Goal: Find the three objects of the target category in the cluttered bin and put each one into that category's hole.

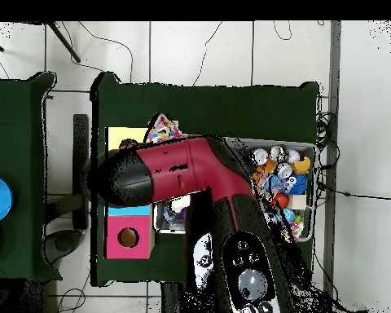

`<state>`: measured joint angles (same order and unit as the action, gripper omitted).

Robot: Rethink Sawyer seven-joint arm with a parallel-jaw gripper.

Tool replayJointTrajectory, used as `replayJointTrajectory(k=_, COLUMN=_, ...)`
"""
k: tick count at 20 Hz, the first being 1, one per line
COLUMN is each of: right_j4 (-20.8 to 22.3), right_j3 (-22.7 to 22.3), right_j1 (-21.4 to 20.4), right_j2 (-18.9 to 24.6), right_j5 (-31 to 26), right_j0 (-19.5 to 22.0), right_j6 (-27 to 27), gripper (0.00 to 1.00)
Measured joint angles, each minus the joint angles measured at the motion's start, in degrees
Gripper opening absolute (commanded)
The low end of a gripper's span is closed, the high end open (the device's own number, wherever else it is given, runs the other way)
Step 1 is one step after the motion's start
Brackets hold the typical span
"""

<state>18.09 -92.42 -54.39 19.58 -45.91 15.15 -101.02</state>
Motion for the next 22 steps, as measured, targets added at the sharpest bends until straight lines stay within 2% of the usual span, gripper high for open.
replayJointTrajectory(k=16, right_j4=-4.41, right_j3=1.09, right_j1=-4.69, right_j2=-2.84, right_j5=-12.25, right_j0=-7.57, right_j6=0.0, gripper=0.0)
replayJointTrajectory(k=22, right_j4=-4.93, right_j3=2.72, right_j1=-4.86, right_j2=-3.69, right_j5=-13.95, right_j0=-9.67, right_j6=0.0, gripper=0.0)
